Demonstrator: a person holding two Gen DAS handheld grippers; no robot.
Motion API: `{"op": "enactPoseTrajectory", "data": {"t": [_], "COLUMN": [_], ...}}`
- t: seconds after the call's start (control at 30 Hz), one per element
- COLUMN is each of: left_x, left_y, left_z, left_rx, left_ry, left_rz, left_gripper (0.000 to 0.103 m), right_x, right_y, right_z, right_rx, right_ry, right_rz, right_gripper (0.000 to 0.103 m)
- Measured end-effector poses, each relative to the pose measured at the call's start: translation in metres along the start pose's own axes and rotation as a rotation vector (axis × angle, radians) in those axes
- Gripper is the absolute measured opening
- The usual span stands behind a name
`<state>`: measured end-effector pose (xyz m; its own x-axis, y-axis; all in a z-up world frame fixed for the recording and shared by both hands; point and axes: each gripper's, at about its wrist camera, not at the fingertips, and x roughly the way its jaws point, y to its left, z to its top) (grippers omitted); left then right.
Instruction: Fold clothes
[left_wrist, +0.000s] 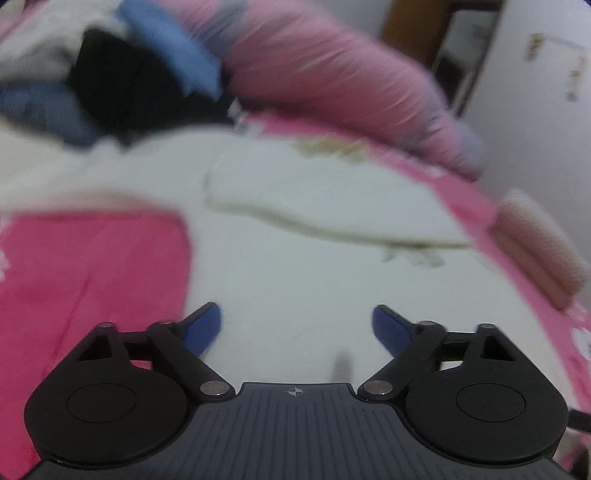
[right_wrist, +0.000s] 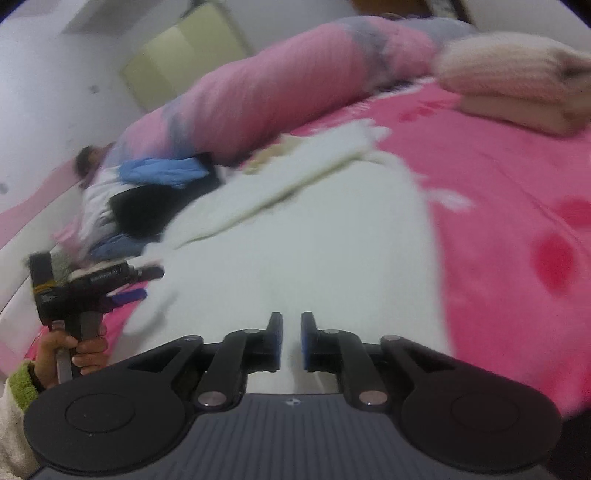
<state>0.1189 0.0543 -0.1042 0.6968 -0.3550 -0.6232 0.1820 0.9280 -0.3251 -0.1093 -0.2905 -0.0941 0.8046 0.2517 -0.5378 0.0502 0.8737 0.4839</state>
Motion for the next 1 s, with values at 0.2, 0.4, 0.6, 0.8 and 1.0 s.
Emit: {"op": "enactPoseTrajectory", "data": {"t": [0.2,0.4,0.6,0.8,1.0], "left_x": [-0.028,-0.052,-0.029,-0.036,-0.089], "left_y": [0.010,0.003,-0.012,-0.008,-0.016], "left_z": [-0.024,-0.016,-0.009,-0.038,-0.084], "left_rx": [0.042,0.060,0.090,0.068,0.135], "left_ry": [-0.034,-0.091,-0.071,-0.022,-0.050], "left_rz": [0.001,-0.003,-0.026,0.005,0.000], "left_gripper": [0.056,0.055,0.053,0.046,0.049], "right_x": [-0.010,0.005,0.042,0.066,0.038], "right_y": [-0.032,-0.008,0.013,0.001,-0.004], "right_z": [0.009,0.039,0.050,0.033,0.017], "right_rx": [0.085,-0.025,-0.141,-0.157,-0.109], "right_ry": [-0.015,-0.073,-0.064,0.031,0.029], "right_rz": [-0.050,-0.040,-0.069,-0.137,-0.136], "right_gripper": [0.012,0.013,0.013,0.011,0.011]}}
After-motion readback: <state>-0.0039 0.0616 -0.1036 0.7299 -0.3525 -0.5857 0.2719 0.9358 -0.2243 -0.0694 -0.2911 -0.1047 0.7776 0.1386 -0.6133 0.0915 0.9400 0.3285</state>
